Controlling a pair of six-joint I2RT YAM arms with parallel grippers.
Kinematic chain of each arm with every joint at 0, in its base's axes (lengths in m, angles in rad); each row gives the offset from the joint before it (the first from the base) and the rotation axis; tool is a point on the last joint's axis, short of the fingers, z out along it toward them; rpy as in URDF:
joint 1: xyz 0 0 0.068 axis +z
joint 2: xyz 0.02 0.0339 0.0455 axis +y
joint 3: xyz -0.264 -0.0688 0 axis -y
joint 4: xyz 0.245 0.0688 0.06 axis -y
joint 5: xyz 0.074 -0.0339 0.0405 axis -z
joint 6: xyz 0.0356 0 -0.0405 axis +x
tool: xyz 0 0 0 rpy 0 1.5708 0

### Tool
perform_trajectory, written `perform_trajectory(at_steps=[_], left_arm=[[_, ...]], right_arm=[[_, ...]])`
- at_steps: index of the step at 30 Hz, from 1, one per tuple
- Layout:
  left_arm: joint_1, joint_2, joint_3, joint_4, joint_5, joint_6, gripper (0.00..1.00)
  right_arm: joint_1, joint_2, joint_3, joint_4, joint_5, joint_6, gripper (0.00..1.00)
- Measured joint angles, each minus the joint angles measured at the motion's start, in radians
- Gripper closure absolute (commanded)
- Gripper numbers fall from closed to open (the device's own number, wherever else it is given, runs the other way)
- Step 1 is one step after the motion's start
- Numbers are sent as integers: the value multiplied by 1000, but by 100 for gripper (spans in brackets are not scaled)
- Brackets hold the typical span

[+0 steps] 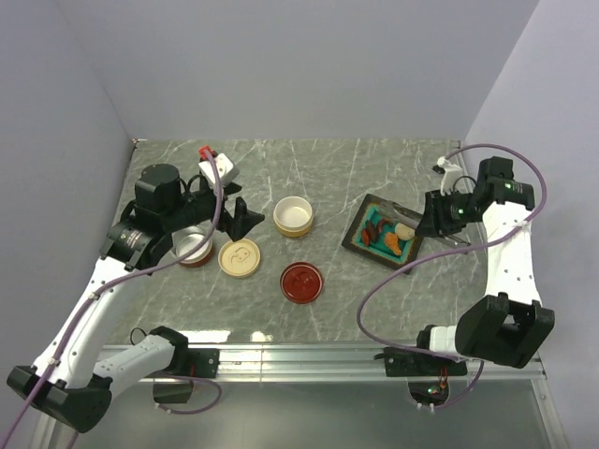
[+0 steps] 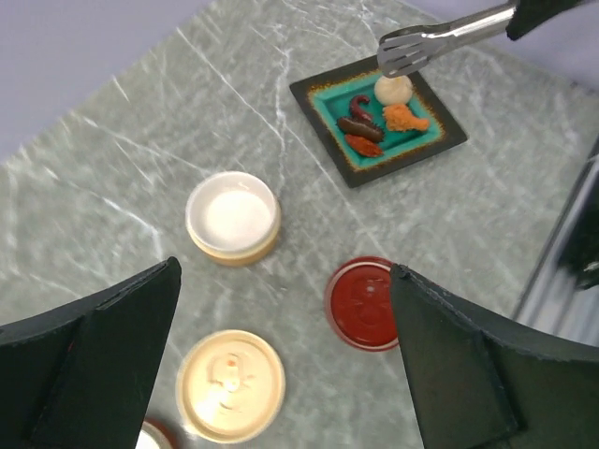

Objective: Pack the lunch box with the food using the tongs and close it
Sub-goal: Pick up the food using the clamp

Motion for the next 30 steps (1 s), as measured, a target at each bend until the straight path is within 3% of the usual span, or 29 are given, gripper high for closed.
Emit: perform_trajectory(at_steps=[6, 13, 30], left_arm=[[112, 1, -38, 10, 102, -133, 0], [143, -7, -77, 54, 148, -211, 1], [156, -17, -85, 42, 163, -219, 1]], right_arm=[[-48, -7, -1, -16, 97, -28, 47], [-54, -26, -32, -2, 197, -29, 41], [-55, 79, -49, 148, 280, 17, 35]])
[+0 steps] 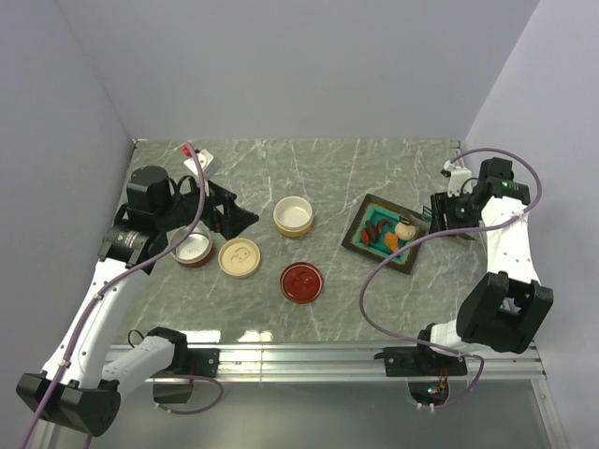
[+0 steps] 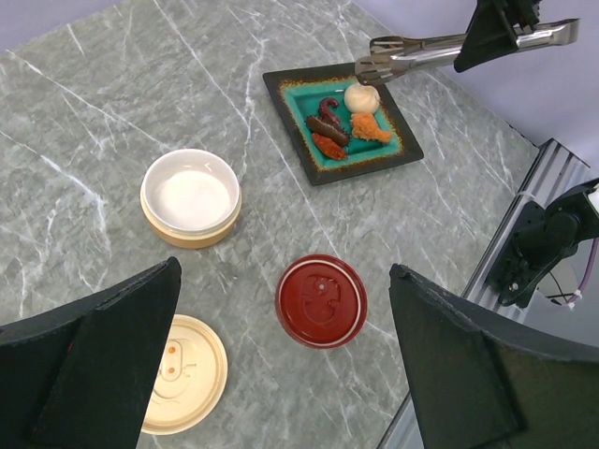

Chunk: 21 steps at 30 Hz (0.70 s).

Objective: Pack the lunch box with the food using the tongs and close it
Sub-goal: Pick up the food using the clamp

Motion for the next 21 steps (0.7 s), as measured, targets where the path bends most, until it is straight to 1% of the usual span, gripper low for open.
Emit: perform_trajectory(at_steps=[9, 21], left_arm=[[0, 0, 0, -1, 0, 5, 1], [0, -5, -13, -6, -4, 29, 0]], right_arm=[[8, 27, -40, 36, 13, 6, 34], [53, 46, -102, 87, 43, 11, 35]])
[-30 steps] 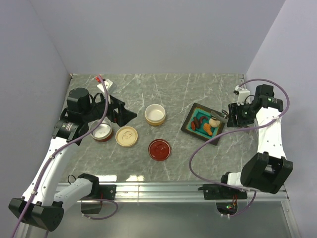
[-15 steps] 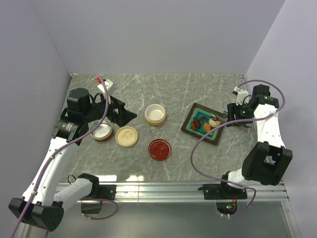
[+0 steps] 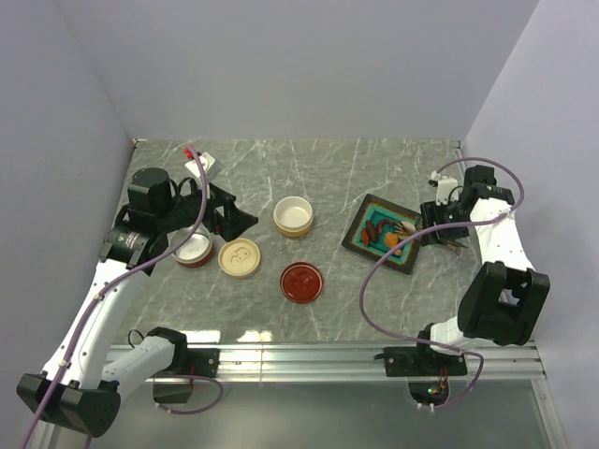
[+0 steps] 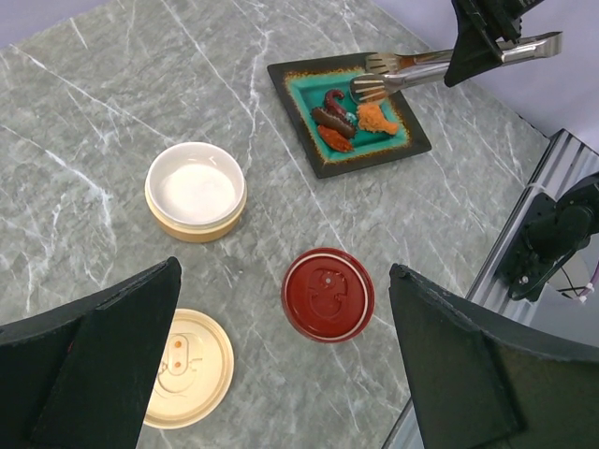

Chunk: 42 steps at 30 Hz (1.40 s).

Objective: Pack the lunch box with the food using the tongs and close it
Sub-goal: Pick up the food using the clamp, then place the food into the lunch box

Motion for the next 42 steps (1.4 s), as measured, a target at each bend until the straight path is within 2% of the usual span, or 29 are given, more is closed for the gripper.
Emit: perform_trajectory(at_steps=[3, 5, 10, 15, 22, 24, 28, 34, 37, 42], left_arm=[[0, 0, -2, -5, -4, 1, 0], [0, 0, -3, -8, -5, 1, 1], [0, 0, -3, -9, -6, 1, 1], [14, 1, -3, -8, -38, -19, 1], [114, 13, -3, 0, -33, -114, 1], [145, 16, -5, 9, -21, -145, 1], [225, 22, -5, 26, 45, -207, 1], [451, 41, -5, 51, 183, -291, 1], [528, 41, -4, 33, 228, -292, 1], [580, 41, 10, -48, 255, -249, 0]], right_arm=[[3, 1, -6, 3, 7, 1, 41], [4, 1, -6, 4, 8, 2, 49], [4, 1, 2, -6, 8, 5, 60], [4, -1, 76, -47, -8, 13, 63], [26, -3, 254, -107, -80, 39, 63], [64, -3, 293, -115, -95, 56, 63], [217, -10, 322, -101, -128, 111, 64], [470, -8, 322, -39, -140, 200, 63], [555, 11, 322, 6, -134, 231, 63], [658, 95, 323, 74, -101, 263, 63]])
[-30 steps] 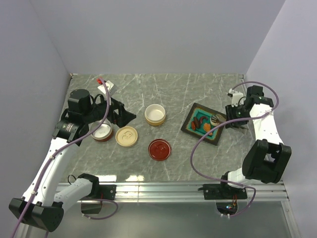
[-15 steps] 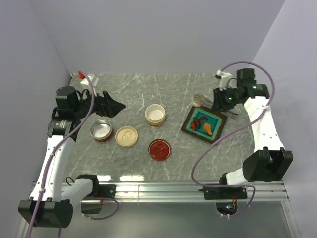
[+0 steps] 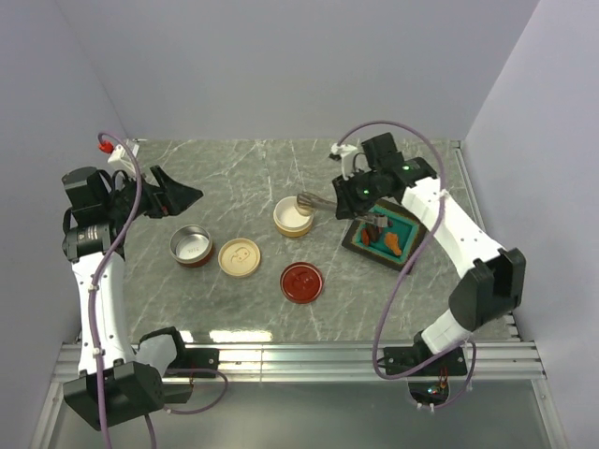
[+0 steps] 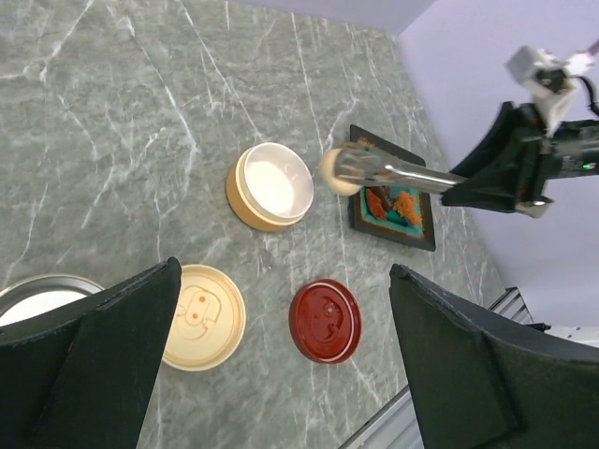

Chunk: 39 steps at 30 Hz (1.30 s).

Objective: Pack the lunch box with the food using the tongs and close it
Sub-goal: Place the food into the lunch box

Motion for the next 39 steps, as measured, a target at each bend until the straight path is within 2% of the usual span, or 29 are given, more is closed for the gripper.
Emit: perform_trajectory(at_steps=[6, 14, 29, 36, 39], left_arm=[[29, -1, 6, -44, 39, 28, 0], [35, -2, 6, -51, 91, 42, 1], [43, 5, 11, -76, 62, 64, 1], [55, 23, 21, -93, 45, 67, 1], [55, 26, 21, -96, 45, 68, 1]], right_arm=[[71, 90, 2, 59, 39, 26, 62], [101, 153, 17, 116, 90, 40, 59], [110, 206, 25, 134, 119, 40, 52], [125, 210, 25, 140, 141, 36, 39], [130, 210, 25, 140, 146, 36, 38]])
